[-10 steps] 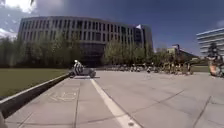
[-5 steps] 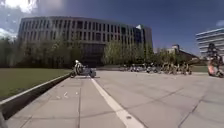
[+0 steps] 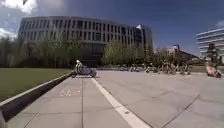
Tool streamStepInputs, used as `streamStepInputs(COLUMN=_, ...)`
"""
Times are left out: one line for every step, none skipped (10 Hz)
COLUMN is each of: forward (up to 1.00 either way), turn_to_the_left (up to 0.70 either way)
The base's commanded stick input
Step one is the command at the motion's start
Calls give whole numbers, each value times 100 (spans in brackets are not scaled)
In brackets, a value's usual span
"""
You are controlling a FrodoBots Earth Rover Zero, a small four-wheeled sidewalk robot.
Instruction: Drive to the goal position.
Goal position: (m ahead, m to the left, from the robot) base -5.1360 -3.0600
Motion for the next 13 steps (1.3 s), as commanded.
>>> streamStepInputs(forward=0, turn_to_the_left=0)
streamStepInputs(forward=0, turn_to_the_left=0)
streamStepInputs(forward=0, turn_to_the_left=0)
streamStepInputs(forward=0, turn_to_the_left=0)
streamStepInputs(forward=0, turn_to_the_left=0)
streamStepInputs(forward=0, turn_to_the_left=0)
streamStepInputs(forward=0, turn_to_the_left=0)
streamStepInputs(forward=12, turn_to_the_left=-1)
streamStepInputs(forward=34, turn_to_the_left=-1)
streamStepInputs(forward=69, turn_to_the_left=-1)
streamStepInputs(forward=70, turn_to_the_left=-1)
streamStepInputs(forward=70, turn_to_the_left=-1)
streamStepInputs(forward=70, turn_to_the_left=-1)
